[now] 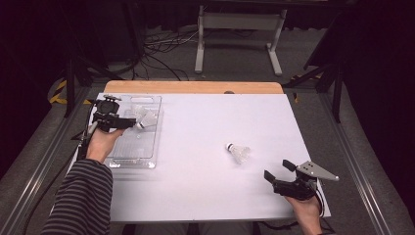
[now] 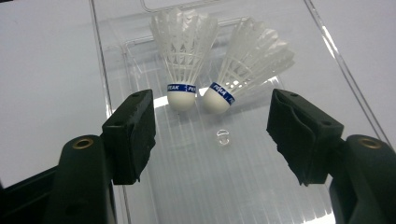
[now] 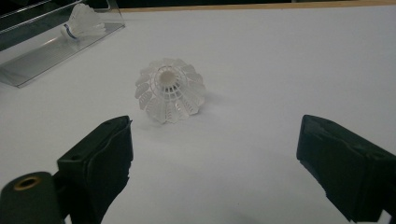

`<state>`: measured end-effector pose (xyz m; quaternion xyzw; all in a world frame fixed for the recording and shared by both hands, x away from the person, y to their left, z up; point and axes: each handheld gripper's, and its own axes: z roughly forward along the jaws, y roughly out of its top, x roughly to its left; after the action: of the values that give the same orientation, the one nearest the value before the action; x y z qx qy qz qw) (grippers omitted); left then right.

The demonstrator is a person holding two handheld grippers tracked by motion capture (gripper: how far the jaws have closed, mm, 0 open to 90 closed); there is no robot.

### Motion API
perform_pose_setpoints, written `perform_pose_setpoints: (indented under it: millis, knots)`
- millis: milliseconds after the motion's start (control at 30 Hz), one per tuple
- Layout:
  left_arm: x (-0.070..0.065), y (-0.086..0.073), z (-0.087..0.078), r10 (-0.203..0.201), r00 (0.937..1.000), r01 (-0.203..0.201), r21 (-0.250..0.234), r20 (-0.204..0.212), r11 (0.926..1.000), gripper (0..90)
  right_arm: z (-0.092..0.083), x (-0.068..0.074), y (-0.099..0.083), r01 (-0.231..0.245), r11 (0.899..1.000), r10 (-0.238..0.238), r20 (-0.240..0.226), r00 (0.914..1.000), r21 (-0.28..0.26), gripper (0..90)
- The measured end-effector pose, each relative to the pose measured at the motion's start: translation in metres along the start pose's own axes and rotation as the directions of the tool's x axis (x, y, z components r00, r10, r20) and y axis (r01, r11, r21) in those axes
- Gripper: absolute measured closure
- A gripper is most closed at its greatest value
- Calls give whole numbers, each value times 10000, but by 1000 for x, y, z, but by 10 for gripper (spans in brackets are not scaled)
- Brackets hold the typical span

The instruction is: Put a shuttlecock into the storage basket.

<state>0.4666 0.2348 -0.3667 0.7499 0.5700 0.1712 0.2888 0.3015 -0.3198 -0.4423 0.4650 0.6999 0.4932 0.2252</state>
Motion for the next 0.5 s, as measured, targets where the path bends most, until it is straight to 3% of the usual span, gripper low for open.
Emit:
perform_pose_setpoints:
  millis: [500]
  knots:
    - [0, -12, -9, 150, 9999, -150, -425, -8, 9990, 316, 0, 0, 0, -1, 10000, 1, -9, 10000, -20, 113]
